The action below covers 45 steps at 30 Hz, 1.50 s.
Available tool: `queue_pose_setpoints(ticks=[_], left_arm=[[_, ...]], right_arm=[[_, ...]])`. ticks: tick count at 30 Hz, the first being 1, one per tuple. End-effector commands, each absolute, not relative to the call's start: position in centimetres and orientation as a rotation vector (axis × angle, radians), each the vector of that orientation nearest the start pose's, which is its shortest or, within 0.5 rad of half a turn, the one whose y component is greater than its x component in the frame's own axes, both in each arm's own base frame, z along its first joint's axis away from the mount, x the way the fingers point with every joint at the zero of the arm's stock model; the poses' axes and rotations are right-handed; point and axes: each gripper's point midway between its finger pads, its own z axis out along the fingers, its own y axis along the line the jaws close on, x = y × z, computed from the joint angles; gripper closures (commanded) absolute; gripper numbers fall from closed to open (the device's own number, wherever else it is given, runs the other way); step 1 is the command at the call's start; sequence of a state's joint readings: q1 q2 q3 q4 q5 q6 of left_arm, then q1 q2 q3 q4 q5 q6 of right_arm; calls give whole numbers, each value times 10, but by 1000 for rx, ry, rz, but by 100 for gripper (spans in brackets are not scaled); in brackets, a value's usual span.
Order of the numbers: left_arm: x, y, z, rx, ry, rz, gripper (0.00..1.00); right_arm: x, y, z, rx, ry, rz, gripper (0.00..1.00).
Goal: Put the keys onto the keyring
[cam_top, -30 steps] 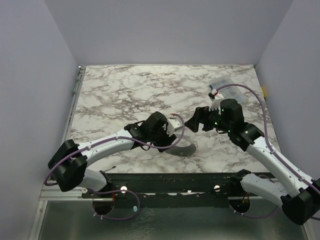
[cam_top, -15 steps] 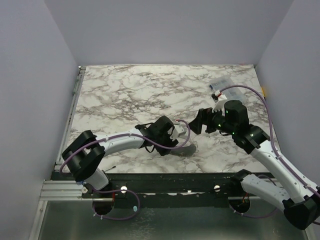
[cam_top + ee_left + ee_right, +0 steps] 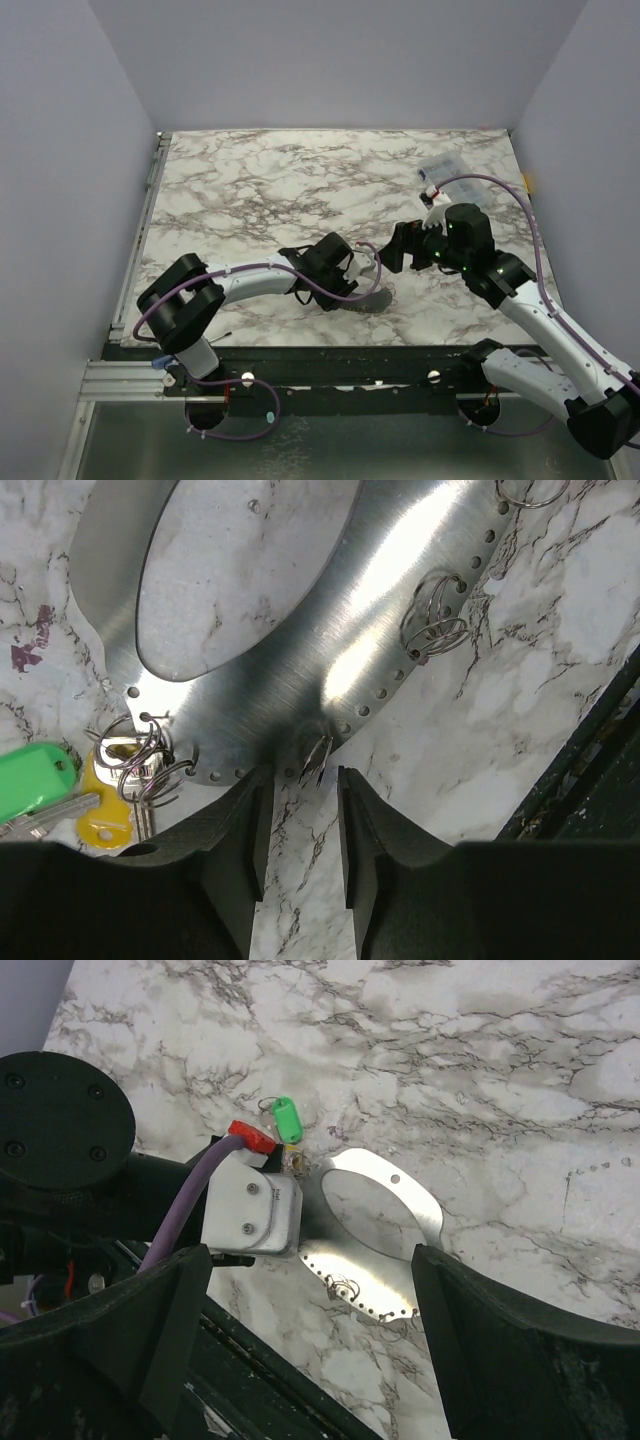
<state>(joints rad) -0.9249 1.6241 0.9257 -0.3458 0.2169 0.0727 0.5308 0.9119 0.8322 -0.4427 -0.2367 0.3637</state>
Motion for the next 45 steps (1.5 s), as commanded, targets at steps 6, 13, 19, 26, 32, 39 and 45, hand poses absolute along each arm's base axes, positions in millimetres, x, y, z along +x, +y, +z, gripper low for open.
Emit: queue_pose_setpoints(ticks=[6, 13, 19, 26, 32, 39, 45], left_arm=[[176, -311, 30, 1391, 2326, -636, 66], [179, -317, 37, 1363, 2302, -641, 100], [182, -318, 61, 1345, 2226, -650, 100], [181, -316, 103, 1318, 2097, -685, 100], [179, -311, 131, 1285, 2012, -701, 100], [175, -302, 161, 1230, 1924, -717, 100], [167, -298, 181, 1219, 1852, -761, 100]], right_arm=[[223, 205, 205, -380, 2150, 815, 7], [222, 208, 202, -373, 2149, 837, 7], [218, 208, 208, -359, 2127, 865, 7], [211, 212, 224, -369, 2038, 935, 7], [209, 216, 239, -411, 1875, 981, 7], [182, 241, 261, -643, 1505, 1179, 9], [173, 260, 252, -844, 1402, 1256, 16]])
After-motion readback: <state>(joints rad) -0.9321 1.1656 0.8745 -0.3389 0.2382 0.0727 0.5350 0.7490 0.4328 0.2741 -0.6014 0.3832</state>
